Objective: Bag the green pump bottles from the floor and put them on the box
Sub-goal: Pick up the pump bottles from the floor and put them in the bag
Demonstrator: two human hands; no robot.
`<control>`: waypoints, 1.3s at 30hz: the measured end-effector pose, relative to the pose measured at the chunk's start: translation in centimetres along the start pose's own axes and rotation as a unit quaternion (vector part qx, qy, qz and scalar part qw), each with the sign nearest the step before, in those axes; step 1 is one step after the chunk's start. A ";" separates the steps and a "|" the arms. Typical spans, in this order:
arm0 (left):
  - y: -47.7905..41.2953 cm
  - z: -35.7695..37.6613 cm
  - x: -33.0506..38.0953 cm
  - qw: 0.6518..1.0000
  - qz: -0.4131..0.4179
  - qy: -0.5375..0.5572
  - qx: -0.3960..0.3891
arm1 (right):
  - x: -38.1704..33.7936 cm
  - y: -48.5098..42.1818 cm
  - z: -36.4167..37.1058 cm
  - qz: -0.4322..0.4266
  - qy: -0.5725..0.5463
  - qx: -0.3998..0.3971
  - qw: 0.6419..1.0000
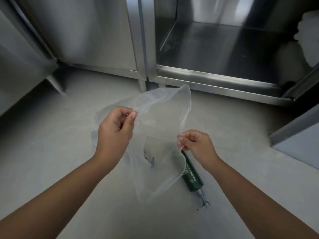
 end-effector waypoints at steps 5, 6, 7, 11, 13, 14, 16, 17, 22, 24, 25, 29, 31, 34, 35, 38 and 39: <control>0.6 4.6 -1.2 0.997 0.049 -0.018 -0.056 | 3.7 1.1 -4.1 -0.003 0.017 0.019 1.000; 0.6 5.2 -1.5 0.997 0.051 -0.017 -0.060 | 4.1 1.3 -4.9 -0.006 0.025 0.026 0.999; 0.7 5.9 -1.8 0.997 0.050 -0.015 -0.064 | 4.5 1.4 -5.8 -0.008 0.029 0.036 0.999; 1.6 8.6 -3.2 0.996 0.038 -0.037 -0.076 | 5.9 3.1 -8.7 -0.002 0.038 0.057 0.998; 2.1 9.5 -3.7 0.994 0.036 -0.052 -0.084 | 7.3 4.9 -9.7 0.018 0.047 0.055 0.997; 2.3 9.8 -3.8 0.994 0.037 -0.057 -0.086 | 8.2 6.0 -10.2 0.029 0.052 0.056 0.997; 2.3 10.0 -4.1 0.994 0.039 -0.058 -0.086 | 10.4 8.0 -10.9 0.057 0.064 0.062 0.994; 2.3 10.1 -4.3 0.994 0.039 -0.055 -0.086 | 11.5 8.7 -11.1 0.071 0.067 0.066 0.993; 2.5 10.3 -5.5 0.994 0.026 -0.060 -0.088 | 15.8 11.0 -10.7 0.117 0.094 0.068 0.986; 2.8 10.4 -5.6 0.994 0.025 -0.056 -0.091 | 17.0 11.5 -10.2 0.132 0.102 0.060 0.984; 2.9 10.3 -5.5 0.994 0.027 -0.055 -0.091 | 17.4 11.6 -9.9 0.138 0.103 0.056 0.983; 2.9 9.8 -5.5 0.994 0.027 -0.042 -0.099 | 18.6 11.3 -8.6 0.163 0.095 0.046 0.981; 2.9 9.3 -5.7 0.994 0.025 -0.037 -0.103 | 19.1 10.8 -8.1 0.167 0.102 0.041 0.980; 2.9 8.7 -5.7 0.994 0.019 -0.024 -0.106 | 19.4 10.3 -7.2 0.167 0.116 0.028 0.979; 2.9 8.4 -5.7 0.994 0.019 -0.020 -0.103 | 19.5 10.1 -6.8 0.168 0.120 0.022 0.978; 2.8 7.8 -5.6 0.995 0.021 -0.016 -0.100 | 19.7 9.7 -6.1 0.166 0.138 0.013 0.976; 2.8 7.6 -5.7 0.995 0.020 -0.013 -0.100 | 19.8 9.6 -5.9 0.166 0.142 0.011 0.976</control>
Point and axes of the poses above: each hand's wrist, its own y-axis away from the middle knuckle, its own z-axis out of the palm, x = y × z, the point moved 8 cm from there along -y, towards the middle knuckle, and after that the axes turned 11 degrees about -z, right-handed, at the moved point
